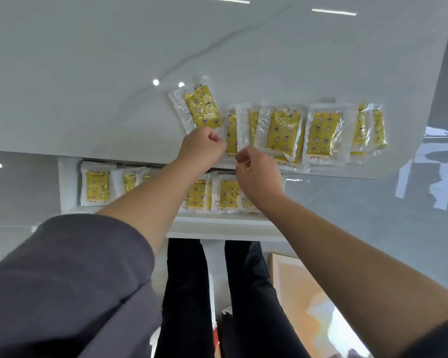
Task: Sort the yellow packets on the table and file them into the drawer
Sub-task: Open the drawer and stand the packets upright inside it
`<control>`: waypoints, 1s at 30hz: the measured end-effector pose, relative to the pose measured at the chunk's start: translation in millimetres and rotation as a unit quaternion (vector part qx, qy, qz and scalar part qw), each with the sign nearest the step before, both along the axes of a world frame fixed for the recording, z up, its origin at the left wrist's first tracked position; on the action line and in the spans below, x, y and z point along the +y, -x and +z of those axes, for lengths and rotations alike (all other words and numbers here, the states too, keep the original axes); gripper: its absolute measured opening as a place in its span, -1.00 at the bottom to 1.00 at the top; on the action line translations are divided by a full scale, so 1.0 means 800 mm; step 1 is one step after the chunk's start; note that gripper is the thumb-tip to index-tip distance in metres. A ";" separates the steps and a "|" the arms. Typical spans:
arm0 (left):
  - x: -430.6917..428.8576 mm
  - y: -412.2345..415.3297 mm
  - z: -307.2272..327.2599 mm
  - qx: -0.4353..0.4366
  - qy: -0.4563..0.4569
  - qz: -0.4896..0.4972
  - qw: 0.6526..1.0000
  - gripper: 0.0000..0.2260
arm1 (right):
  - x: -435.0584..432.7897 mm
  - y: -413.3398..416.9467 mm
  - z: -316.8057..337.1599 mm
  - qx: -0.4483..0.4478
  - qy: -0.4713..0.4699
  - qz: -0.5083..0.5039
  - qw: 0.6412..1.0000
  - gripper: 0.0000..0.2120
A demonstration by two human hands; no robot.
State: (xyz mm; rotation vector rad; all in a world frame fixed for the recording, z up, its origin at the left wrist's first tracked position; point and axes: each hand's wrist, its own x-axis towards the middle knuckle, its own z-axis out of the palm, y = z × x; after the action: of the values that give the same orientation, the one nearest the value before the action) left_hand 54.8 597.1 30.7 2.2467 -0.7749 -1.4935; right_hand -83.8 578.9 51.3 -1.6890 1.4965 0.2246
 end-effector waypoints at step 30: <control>-0.046 0.041 0.016 0.067 -0.023 0.140 0.988 -0.79 | -0.127 0.069 -0.002 -0.112 -0.237 -0.153 0.953 -0.77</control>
State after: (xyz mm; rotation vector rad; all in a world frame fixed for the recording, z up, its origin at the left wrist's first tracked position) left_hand 22.0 560.6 43.7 2.1546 -0.3706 -1.5183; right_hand -139.1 477.0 49.5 -1.0494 1.3766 0.1981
